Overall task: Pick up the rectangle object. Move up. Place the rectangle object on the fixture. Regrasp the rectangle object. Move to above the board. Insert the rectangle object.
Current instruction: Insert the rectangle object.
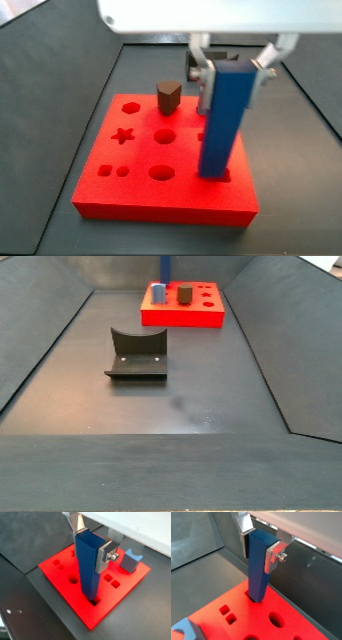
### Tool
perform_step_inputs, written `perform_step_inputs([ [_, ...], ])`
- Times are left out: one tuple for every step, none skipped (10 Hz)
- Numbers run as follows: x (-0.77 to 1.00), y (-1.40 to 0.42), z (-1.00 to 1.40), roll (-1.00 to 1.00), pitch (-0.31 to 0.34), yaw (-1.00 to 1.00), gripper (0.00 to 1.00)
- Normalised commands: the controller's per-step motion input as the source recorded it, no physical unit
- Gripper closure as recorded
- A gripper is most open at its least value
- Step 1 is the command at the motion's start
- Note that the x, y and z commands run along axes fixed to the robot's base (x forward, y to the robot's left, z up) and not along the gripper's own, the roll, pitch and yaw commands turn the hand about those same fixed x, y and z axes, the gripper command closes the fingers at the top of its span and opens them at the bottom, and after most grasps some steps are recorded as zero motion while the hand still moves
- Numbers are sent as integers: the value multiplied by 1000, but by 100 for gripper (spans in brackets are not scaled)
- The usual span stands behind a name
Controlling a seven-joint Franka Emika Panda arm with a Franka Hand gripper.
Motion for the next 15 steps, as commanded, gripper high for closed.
perform_step_inputs([
  [269, -71, -117, 94, 0, 34, 100],
  [220, -37, -83, 107, 4, 57, 100],
  [320, 0, -83, 139, 49, 0, 100],
  [66, 0, -49, 141, 60, 0, 100],
  [-109, 14, -6, 66, 4, -20, 100],
  [-286, 0, -9, 86, 0, 0, 100],
  [-377, 0, -6, 109, 0, 0, 100],
  [-323, 0, -20, 101, 0, -3, 100],
  [-14, 0, -74, 76, 0, 0, 100],
  [51, 0, -131, 49, 0, 0, 100],
  [177, 0, -314, 110, -11, 0, 100],
  [17, -66, -591, 156, -254, -51, 100],
  [0, -143, -551, 186, -277, -157, 100],
  [0, -146, -514, 210, -279, -206, 100],
  [0, -86, -517, 219, -263, -123, 100],
])
